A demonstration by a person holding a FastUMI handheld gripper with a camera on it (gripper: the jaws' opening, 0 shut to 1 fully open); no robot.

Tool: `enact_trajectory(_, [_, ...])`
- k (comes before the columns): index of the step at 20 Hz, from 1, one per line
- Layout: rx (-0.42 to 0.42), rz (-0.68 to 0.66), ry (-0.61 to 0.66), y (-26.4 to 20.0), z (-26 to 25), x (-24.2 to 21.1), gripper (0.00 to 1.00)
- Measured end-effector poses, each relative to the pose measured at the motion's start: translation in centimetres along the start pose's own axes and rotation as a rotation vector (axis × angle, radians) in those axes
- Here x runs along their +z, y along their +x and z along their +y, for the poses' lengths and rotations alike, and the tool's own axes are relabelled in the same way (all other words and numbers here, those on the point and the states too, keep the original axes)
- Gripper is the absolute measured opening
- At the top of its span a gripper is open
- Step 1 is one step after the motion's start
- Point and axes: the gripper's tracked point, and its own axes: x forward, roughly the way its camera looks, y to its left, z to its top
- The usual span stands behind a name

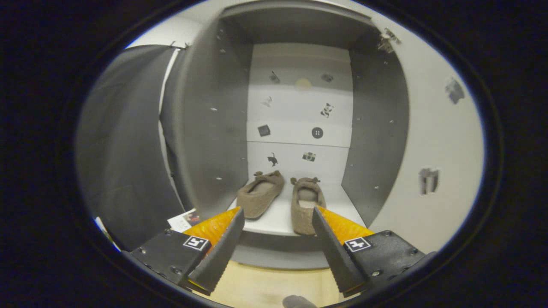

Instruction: Open the shoe cabinet door, grab the shoes and put them into the shoe cabinet, then close the shoe cabinet door.

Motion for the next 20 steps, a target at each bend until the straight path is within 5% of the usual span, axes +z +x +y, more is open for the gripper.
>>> enact_trajectory(9, [0.067, -0.070, 0.036, -20.2, -0.1, -4.0, 1.00])
enact_trajectory(20, [-0.109, -0.096, 0.056, -33.5, -14.8, -8.5, 1.00])
